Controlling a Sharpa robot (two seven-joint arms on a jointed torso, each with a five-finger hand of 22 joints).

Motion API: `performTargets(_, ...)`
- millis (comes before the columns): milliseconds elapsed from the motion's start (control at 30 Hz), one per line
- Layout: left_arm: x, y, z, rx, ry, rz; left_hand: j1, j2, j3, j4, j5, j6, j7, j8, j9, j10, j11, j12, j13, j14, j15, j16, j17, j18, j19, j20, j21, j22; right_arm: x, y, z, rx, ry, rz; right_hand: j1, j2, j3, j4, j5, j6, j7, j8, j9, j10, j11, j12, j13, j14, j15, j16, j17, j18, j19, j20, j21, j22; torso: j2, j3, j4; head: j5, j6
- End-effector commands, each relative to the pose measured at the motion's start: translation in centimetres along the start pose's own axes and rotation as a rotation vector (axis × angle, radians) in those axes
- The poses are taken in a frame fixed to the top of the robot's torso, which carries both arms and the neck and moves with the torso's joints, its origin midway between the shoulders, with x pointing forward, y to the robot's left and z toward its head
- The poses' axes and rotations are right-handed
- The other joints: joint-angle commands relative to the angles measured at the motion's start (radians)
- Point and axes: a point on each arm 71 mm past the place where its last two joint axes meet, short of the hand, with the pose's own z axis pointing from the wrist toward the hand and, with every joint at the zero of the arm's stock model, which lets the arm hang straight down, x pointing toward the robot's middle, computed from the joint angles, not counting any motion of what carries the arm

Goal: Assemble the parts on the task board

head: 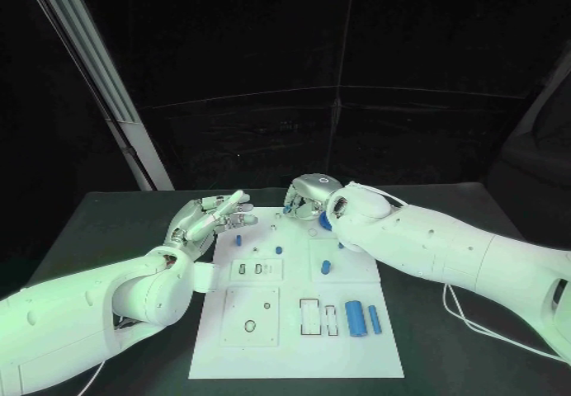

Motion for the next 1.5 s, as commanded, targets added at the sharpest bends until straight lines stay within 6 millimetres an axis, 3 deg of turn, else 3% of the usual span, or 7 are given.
performTargets(33, 0.2, -0.3, 0.1, 0.009, 0.017, -0.003, 0.007, 0.000, -0.002, -0.006, 0.001, 0.004, 0.004, -0.004, -0.001, -0.002, 0.004, -0.005, -0.002, -0.001, 0.003, -0.007, 0.001, 0.015, 0.006, 0.003, -0.006, -0.001, 0.0, 0.4, 0.2, -0.025, 0.013, 0.004, 0.009, 0.001, 0.002, 0.005, 0.004, 0.012, -0.009, -0.004, 0.000, 0.002, 0.002, -0.004, -0.001, 0.010, -0.008, 0.007, 0.000, -0.009, 0.003, 0.000, 0.004, 0.002, 0.002, -0.0002, 0.0000, 0.002, 0.004)
performTargets(600, 0.3, -0.5, 0.3, 0.014, 0.020, -0.002, 0.007, 0.000, -0.002, -0.006, 0.001, 0.004, 0.004, -0.004, -0.001, -0.002, 0.004, -0.005, -0.002, -0.001, 0.003, -0.007, 0.001, 0.015, 0.006, 0.003, -0.006, -0.001, 0.4, 1.3, 1.1, -0.037, 0.028, 0.008, 0.009, -0.004, 0.005, 0.009, 0.004, 0.009, -0.007, -0.007, -0.001, -0.002, 0.003, -0.004, -0.002, 0.010, -0.006, 0.008, 0.000, -0.010, 0.002, 0.001, 0.005, 0.003, 0.004, -0.0012, 0.0050, 0.000, 0.001)
performTargets(1500, 0.3, -0.7, 0.4, 0.014, 0.025, -0.002, 0.006, 0.000, -0.004, -0.007, 0.001, 0.004, 0.004, -0.007, -0.001, -0.004, 0.004, -0.009, -0.002, -0.001, 0.003, -0.008, 0.002, 0.015, 0.007, 0.004, -0.008, -0.002, 0.7, 1.4, 1.5, 0.010, 0.039, -0.039, 0.010, -0.024, 0.012, 0.021, 0.003, -0.001, -0.001, -0.014, -0.003, -0.017, 0.008, -0.005, -0.002, 0.007, -0.002, 0.010, -0.003, -0.009, -0.003, 0.004, 0.008, 0.003, 0.005, -0.0008, 0.0071, -0.001, -0.005)
